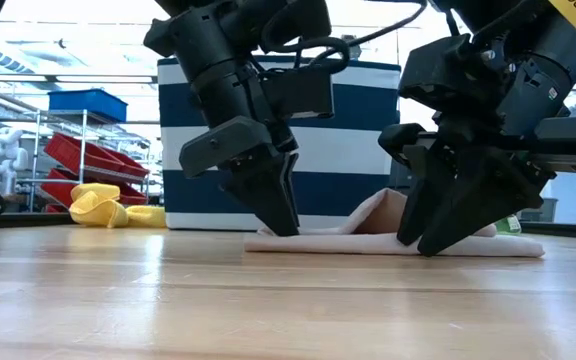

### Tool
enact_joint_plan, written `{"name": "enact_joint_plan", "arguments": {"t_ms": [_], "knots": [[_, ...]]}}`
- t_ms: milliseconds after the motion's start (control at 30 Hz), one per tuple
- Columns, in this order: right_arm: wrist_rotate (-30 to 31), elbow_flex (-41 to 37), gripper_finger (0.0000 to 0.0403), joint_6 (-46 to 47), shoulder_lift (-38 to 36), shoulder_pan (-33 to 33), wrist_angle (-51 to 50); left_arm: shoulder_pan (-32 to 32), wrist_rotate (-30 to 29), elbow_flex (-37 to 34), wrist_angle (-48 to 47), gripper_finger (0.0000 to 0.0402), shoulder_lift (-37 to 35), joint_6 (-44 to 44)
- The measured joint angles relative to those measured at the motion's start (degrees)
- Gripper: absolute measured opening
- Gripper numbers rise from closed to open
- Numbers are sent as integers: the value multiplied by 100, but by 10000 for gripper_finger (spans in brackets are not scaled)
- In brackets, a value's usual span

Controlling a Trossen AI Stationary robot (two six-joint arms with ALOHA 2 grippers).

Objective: Fold towel
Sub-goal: Fold the brown towel

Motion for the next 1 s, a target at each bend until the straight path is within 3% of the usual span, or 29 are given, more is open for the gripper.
{"name": "enact_joint_plan", "arguments": {"t_ms": [133,200,700,800,933,1000], "knots": [[0,2,100,0,0,0,0,-8,4,0,-78,21,0,161],[2,2,100,0,0,0,0,-14,7,0,-97,8,0,259],[491,2,100,16,0,-107,92,-129,-31,0,-182,1,-48,399],[400,2,100,18,0,-116,166,-159,-127,56,-284,1,-48,455],[-497,2,100,121,0,-111,471,-165,-434,290,-630,1,-59,518],[-413,7,100,153,0,-114,505,-169,-495,388,-738,1,-59,595]]}}
